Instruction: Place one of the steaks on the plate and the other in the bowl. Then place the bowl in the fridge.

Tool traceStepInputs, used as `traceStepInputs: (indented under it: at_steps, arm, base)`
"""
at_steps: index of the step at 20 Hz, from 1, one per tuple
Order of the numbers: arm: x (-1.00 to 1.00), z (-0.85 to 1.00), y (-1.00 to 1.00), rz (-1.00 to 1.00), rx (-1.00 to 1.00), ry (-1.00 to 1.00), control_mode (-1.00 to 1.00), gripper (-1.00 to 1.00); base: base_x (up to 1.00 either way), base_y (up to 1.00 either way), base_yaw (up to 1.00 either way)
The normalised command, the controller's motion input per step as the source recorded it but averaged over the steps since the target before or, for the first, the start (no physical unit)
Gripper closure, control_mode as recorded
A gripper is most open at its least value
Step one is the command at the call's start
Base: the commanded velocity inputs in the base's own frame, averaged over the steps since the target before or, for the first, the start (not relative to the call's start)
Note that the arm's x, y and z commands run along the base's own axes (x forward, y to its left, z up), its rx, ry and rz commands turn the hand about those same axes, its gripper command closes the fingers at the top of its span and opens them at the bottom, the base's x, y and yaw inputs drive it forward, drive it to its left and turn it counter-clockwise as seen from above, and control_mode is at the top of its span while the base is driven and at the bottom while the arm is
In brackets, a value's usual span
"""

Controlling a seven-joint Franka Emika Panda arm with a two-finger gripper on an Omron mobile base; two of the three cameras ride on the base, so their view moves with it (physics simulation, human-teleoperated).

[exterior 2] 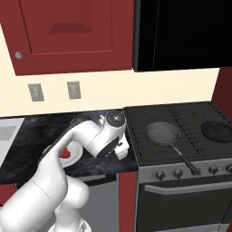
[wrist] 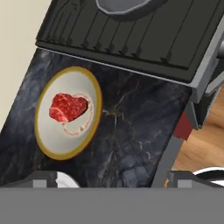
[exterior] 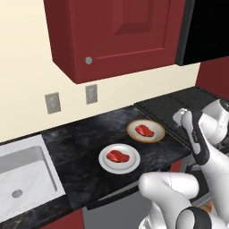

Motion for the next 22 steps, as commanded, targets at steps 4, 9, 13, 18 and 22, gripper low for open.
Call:
traceStepInputs:
  at_steps: [4,9,13,18,22]
  arm:
    - [0.45,-0.13,0.00,0.02,0.16,-0.02,-1.00,-1.00]
    - [0.48,-0.02,0.00,0.00,0.07,0.07,-1.00,-1.00]
    - [0.59,-0.03,-0.01,0.00,0.01,0.21,-1.00,-1.00]
    - [0.46,-0.29,-0.09,0.00,0.00,0.09,-1.00,-1.00]
    - [0.28,-0.46,-0.04,0.05,0.04,0.00,-1.00,-1.00]
  base:
    - [0.00,0.00,0.00]
    - [0.00,0.00,0.00]
    - [0.00,0.00,0.00]
    - [0.00,0.00,0.00]
    - [0.00,0.00,0.00]
